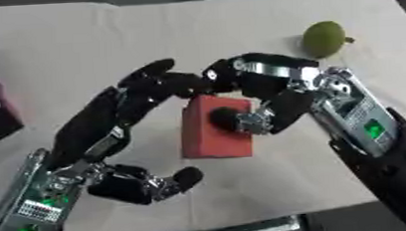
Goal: Pick up the objects with one hand, pass them to the other hand, and then place them into the box on the other side of the table.
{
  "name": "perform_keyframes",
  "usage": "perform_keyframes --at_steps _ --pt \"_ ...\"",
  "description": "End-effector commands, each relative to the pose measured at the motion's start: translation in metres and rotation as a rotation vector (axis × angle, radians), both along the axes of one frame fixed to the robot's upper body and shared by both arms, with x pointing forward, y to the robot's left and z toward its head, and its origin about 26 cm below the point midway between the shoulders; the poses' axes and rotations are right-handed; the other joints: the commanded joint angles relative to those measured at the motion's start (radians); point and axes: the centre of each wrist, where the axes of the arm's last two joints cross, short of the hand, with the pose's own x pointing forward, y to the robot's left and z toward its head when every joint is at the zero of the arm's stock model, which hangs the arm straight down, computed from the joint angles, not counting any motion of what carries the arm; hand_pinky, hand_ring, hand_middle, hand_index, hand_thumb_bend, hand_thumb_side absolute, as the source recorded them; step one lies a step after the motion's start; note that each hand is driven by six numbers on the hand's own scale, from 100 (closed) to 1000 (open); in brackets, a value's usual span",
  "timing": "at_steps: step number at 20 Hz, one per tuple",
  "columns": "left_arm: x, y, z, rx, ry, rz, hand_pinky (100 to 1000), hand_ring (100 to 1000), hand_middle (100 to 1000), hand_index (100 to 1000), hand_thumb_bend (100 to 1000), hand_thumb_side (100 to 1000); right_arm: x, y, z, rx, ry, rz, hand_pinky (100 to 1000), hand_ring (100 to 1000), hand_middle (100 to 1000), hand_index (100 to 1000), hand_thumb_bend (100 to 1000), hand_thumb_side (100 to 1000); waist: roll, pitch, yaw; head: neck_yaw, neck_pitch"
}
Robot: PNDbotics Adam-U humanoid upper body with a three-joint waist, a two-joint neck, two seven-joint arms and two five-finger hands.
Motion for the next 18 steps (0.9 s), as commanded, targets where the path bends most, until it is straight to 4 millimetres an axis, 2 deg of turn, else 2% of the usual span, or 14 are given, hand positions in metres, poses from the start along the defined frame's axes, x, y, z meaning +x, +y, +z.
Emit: perform_keyframes --at_steps 1,3,6,18 --pt "-0.011 -0.012 0.011 -0.007 -0.067 -0.051 793 612 766 1000 374 195 -0.001 -0.001 0.007 -0.009 -0.022 0.005 848 472 406 537 100 477 0.002 -0.011 -0.002 -0.002 -0.002" --pt "-0.011 -0.013 0.012 -0.009 -0.081 -0.037 691 508 780 1000 376 191 -0.001 -0.001 0.007 -0.010 -0.020 0.005 848 472 405 535 100 479 0.002 -0.011 -0.003 -0.001 -0.002" --pt "-0.011 -0.015 0.012 -0.007 -0.093 -0.015 615 414 802 1000 375 187 -0.001 -0.001 0.007 -0.010 -0.019 0.007 848 473 404 533 100 478 0.002 -0.011 -0.004 -0.002 -0.002" --pt "-0.013 -0.022 0.013 0.021 -0.140 0.004 568 359 796 1000 405 182 -0.001 -0.002 0.007 -0.008 -0.020 0.011 847 473 402 531 100 480 0.003 -0.011 -0.007 -0.001 -0.002"
